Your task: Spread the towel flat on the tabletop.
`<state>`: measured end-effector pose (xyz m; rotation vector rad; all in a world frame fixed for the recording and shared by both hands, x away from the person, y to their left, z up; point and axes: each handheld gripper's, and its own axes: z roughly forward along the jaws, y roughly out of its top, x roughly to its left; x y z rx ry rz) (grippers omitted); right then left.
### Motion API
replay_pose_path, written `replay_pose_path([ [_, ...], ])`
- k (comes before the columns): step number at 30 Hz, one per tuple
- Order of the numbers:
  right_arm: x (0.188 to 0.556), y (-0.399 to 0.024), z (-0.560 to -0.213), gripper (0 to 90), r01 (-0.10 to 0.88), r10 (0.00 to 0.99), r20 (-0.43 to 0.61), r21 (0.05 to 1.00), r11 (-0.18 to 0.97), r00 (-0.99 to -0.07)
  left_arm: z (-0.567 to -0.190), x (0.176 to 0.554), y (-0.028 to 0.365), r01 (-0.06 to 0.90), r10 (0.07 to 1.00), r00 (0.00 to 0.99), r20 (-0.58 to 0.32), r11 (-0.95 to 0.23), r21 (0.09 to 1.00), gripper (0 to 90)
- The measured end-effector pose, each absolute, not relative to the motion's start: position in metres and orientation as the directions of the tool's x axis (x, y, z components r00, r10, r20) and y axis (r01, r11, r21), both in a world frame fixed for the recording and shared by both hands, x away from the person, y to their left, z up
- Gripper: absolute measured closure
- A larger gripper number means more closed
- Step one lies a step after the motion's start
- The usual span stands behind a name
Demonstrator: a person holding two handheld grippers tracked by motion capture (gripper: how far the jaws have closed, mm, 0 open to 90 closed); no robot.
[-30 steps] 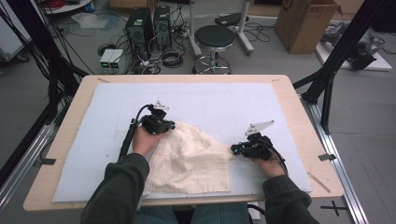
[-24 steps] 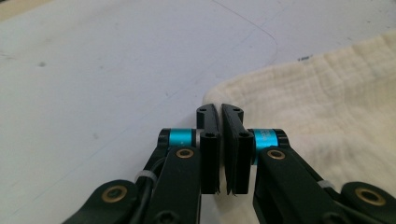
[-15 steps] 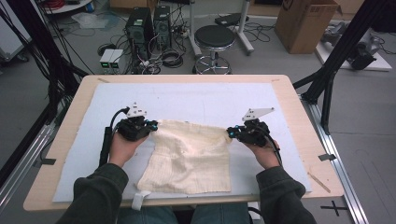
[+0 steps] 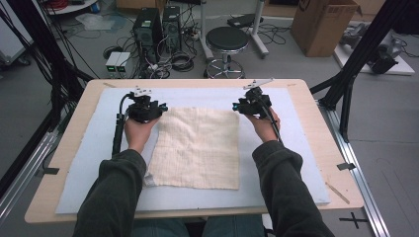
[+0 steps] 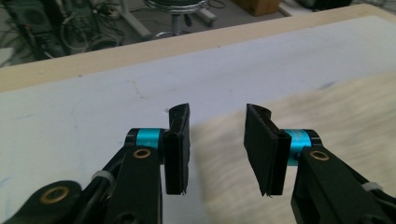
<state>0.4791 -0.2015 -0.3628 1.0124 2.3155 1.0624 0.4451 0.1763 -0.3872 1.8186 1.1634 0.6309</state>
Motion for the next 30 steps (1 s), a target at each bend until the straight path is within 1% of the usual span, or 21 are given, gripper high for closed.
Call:
replay_pose_path([
  [1,0.478,-0.200,-0.364,60.8,0.443,0.742,-0.063,0.768,0.463,-0.667,-0.388,0.442,0.177,0.462,0.894,0.448,-0.024,-0.208,0.862,59.5],
  [3,0.475,-0.200,-0.367,58.8,0.449,0.722,-0.041,0.758,0.473,-0.691,-0.387,0.436,0.180,0.472,0.883,0.469,-0.036,-0.215,0.855,59.5],
  [5,0.466,-0.201,-0.370,58.5,0.441,0.700,-0.022,0.762,0.474,-0.714,-0.386,0.426,0.184,0.451,0.870,0.492,-0.030,-0.226,0.863,59.1],
  [7,0.453,-0.202,-0.372,56.6,0.415,0.673,-0.035,0.763,0.495,-0.739,-0.384,0.413,0.189,0.430,0.856,0.517,-0.019,-0.240,0.870,58.4],
  [12,0.418,-0.211,-0.373,51.8,0.378,0.612,-0.010,0.779,0.500,-0.791,-0.384,0.374,0.203,0.399,0.809,0.588,-0.021,-0.267,0.877,52.4],
  [13,0.411,-0.213,-0.374,50.7,0.374,0.607,-0.005,0.783,0.497,-0.795,-0.384,0.366,0.206,0.397,0.802,0.596,-0.032,-0.260,0.880,50.8],
  [14,0.406,-0.214,-0.374,49.0,0.393,0.596,0.024,0.773,0.498,-0.803,-0.385,0.358,0.208,0.384,0.790,0.612,-0.038,-0.255,0.887,50.3],
  [15,0.400,-0.215,-0.374,48.2,0.395,0.582,0.035,0.768,0.505,-0.812,-0.386,0.351,0.209,0.373,0.781,0.624,-0.024,-0.270,0.888,50.5],
  [17,0.385,-0.216,-0.376,48.3,0.346,0.563,0.003,0.791,0.504,-0.827,-0.387,0.338,0.210,0.372,0.763,0.646,-0.025,-0.286,0.883,50.1],
  [19,0.373,-0.218,-0.379,47.4,0.350,0.546,0.024,0.792,0.501,-0.837,-0.388,0.327,0.211,0.359,0.745,0.667,-0.014,-0.305,0.882,49.4],
  [24,0.345,-0.223,-0.394,46.2,0.324,0.505,0.038,0.807,0.493,-0.862,-0.394,0.302,0.214,0.349,0.693,0.720,-0.036,-0.318,0.882,49.4],
  [30,0.327,-0.223,-0.414,47.6,0.320,0.448,0.052,0.772,0.549,-0.892,-0.415,0.281,0.215,0.355,0.649,0.760,-0.031,-0.374,0.857,49.0],
])
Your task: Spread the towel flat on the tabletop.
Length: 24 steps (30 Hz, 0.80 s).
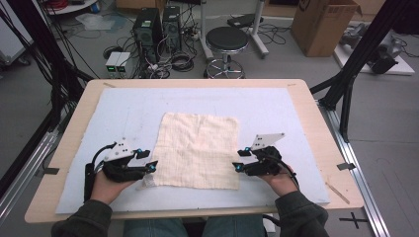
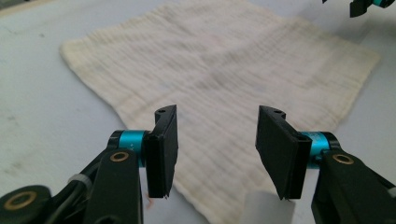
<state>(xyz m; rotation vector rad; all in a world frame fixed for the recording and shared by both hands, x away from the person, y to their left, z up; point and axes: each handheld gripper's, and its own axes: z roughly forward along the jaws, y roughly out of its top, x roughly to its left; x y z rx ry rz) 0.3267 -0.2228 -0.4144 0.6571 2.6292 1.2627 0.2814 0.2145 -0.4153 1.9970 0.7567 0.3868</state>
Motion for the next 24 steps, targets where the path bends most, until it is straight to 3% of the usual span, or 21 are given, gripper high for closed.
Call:
replay_pose_path([
  [14,0.313,-0.211,-0.432,55.1,0.280,0.321,0.086,0.726,0.628,-0.943,-0.441,0.278,0.213,0.437,0.580,0.809,-0.093,-0.488,0.755,59.3],
  [21,0.310,-0.206,-0.435,55.4,0.264,0.269,0.109,0.710,0.653,-0.957,-0.443,0.279,0.212,0.433,0.583,0.807,-0.091,-0.481,0.762,63.1],
  [24,0.311,-0.202,-0.438,59.7,0.264,0.281,0.092,0.693,0.671,-0.955,-0.443,0.278,0.213,0.430,0.587,0.805,-0.083,-0.482,0.764,66.1],
])
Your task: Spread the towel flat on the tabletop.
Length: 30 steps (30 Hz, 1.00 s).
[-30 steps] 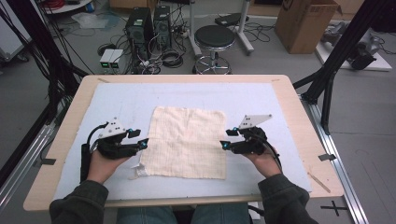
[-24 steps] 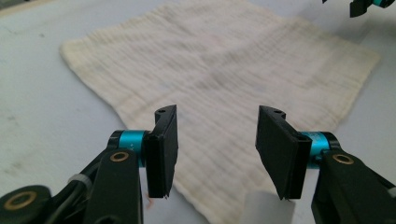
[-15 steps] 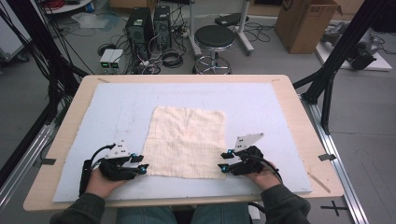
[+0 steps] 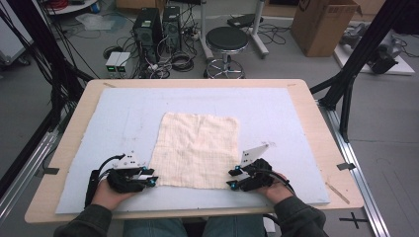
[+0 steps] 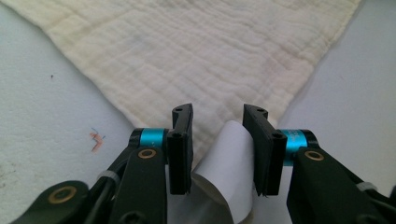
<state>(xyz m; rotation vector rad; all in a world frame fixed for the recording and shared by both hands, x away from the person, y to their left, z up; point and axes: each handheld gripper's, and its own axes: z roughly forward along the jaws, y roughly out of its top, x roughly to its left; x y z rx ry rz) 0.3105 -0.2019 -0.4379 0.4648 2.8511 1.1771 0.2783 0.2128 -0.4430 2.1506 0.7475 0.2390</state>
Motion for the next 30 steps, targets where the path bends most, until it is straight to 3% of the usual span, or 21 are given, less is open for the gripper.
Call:
replay_pose_path([
  [12,0.317,-0.206,-0.439,87.9,0.291,0.295,0.117,0.691,0.662,-0.949,-0.442,0.277,0.210,0.416,0.594,0.803,-0.050,-0.498,0.761,82.2],
  [16,0.318,-0.209,-0.439,88.6,0.295,0.291,0.127,0.694,0.657,-0.948,-0.441,0.277,0.211,0.407,0.592,0.805,-0.038,-0.506,0.760,87.9],
  [24,0.315,-0.212,-0.435,87.8,0.278,0.275,0.121,0.705,0.652,-0.954,-0.438,0.273,0.209,0.393,0.576,0.816,-0.039,-0.504,0.769,88.9],
  [27,0.313,-0.212,-0.433,72.6,0.278,0.268,0.134,0.727,0.628,-0.954,-0.438,0.273,0.209,0.392,0.573,0.819,-0.039,-0.508,0.767,88.9],
  [30,0.311,-0.209,-0.434,66.3,0.265,0.239,0.143,0.731,0.629,-0.960,-0.439,0.273,0.209,0.394,0.574,0.818,-0.040,-0.509,0.765,88.9],
])
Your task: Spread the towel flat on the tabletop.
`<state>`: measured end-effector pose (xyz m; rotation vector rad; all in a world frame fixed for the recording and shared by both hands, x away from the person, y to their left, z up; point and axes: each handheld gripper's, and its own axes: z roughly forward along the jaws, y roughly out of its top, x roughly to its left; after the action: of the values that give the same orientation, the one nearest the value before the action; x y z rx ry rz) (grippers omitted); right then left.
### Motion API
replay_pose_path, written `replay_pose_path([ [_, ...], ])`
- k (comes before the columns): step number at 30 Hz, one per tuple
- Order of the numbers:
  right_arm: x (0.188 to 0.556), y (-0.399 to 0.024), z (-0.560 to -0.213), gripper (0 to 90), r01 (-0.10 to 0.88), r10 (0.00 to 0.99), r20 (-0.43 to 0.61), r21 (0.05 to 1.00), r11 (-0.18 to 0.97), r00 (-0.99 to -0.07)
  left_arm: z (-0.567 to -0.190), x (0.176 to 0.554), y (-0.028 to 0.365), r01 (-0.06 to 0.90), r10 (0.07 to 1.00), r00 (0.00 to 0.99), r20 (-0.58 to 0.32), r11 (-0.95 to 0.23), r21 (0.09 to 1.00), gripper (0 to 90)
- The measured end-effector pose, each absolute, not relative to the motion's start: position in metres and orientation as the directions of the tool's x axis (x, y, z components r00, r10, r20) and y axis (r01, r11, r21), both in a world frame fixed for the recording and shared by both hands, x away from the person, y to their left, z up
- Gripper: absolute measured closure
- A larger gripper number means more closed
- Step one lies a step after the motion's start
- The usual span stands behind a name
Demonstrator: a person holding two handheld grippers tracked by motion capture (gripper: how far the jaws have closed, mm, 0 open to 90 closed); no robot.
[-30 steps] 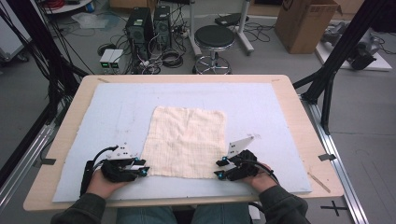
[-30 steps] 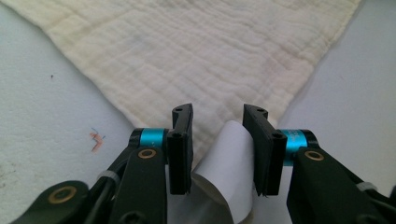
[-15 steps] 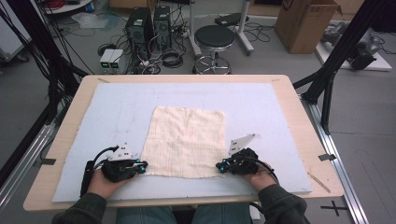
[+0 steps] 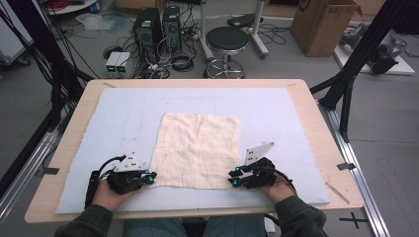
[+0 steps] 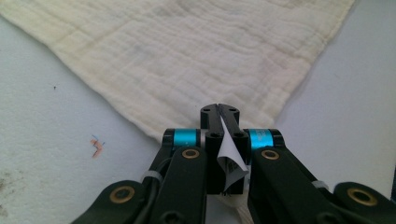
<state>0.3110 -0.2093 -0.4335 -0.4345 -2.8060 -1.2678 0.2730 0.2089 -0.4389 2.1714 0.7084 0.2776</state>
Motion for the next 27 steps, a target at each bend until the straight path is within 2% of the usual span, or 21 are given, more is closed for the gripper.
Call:
replay_pose_path([
  [2,0.310,-0.205,-0.436,63.1,0.251,0.231,0.127,0.713,0.655,-0.965,-0.439,0.273,0.209,0.394,0.572,0.820,-0.040,-0.512,0.763,88.9],
  [4,0.308,-0.201,-0.439,64.0,0.233,0.232,0.097,0.697,0.678,-0.968,-0.440,0.273,0.209,0.396,0.569,0.821,-0.044,-0.512,0.762,88.9],
  [6,0.309,-0.201,-0.439,72.1,0.239,0.247,0.090,0.692,0.681,-0.965,-0.440,0.273,0.209,0.396,0.567,0.822,-0.047,-0.511,0.763,88.9],
  [8,0.311,-0.203,-0.439,84.4,0.237,0.245,0.089,0.689,0.685,-0.965,-0.440,0.272,0.208,0.396,0.564,0.825,-0.049,-0.513,0.762,88.9],
  [10,0.313,-0.204,-0.438,87.7,0.237,0.234,0.099,0.688,0.686,-0.967,-0.439,0.271,0.208,0.392,0.559,0.828,-0.049,-0.515,0.762,88.9],
  [27,0.306,-0.225,-0.434,88.3,0.234,0.203,0.128,0.701,0.674,-0.971,-0.431,0.248,0.194,0.339,0.514,0.858,-0.020,-0.534,0.775,89.0],
])
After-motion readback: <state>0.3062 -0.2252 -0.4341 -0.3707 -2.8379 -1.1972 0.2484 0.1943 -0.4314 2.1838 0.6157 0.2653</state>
